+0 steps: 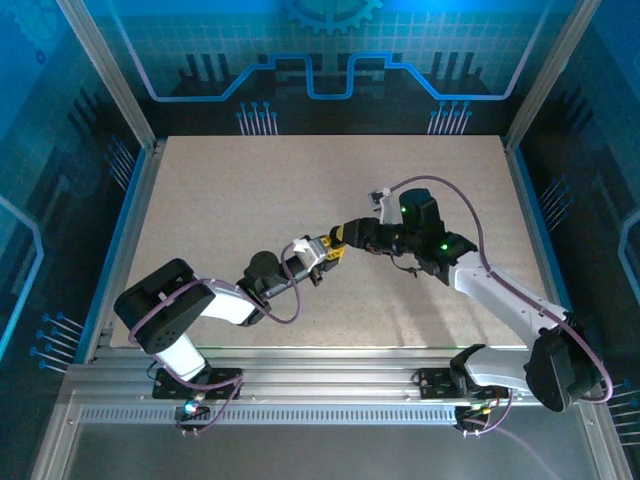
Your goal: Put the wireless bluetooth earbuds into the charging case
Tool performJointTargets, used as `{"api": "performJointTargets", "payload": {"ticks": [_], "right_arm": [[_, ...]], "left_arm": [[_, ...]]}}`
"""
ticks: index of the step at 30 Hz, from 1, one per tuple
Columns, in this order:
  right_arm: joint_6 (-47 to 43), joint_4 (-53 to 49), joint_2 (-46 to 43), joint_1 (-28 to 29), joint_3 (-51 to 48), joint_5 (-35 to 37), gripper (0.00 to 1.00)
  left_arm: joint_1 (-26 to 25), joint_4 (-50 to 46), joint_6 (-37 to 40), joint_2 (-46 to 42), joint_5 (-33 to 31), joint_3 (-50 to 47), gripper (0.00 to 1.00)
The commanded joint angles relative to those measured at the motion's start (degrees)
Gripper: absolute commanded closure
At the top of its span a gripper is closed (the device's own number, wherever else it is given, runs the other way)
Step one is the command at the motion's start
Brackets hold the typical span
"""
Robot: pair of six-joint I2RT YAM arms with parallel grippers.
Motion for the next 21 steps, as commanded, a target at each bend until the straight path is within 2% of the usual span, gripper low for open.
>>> {"api": "performJointTargets", "payload": {"ticks": [1,9,17,21], "right_arm": [[0.38,2.88,0.82,0.14,2.36,-2.37,0.6],[-0.29,2.93,1.49,0.23,2.91,-3.9,0.61],[-5.71,-5.89,1.23,-0.18,6.09,-4.18,0.58],[-8.14,-10.74,-0.46,-2.2,6.93,-2.46,0.58]], "left_arm": [[0.02,2.34,0.01,0.13,-0.15,-0.63,0.88],[0.05,2.34,-0.07,0.4,-0.15,-0.7,0.88],[0.02,2.34,-0.04,0.49,-0.05,-0.76,0.88],[0.04,2.39,-0.07,0.31,-0.23,-1.06,0.88]]}}
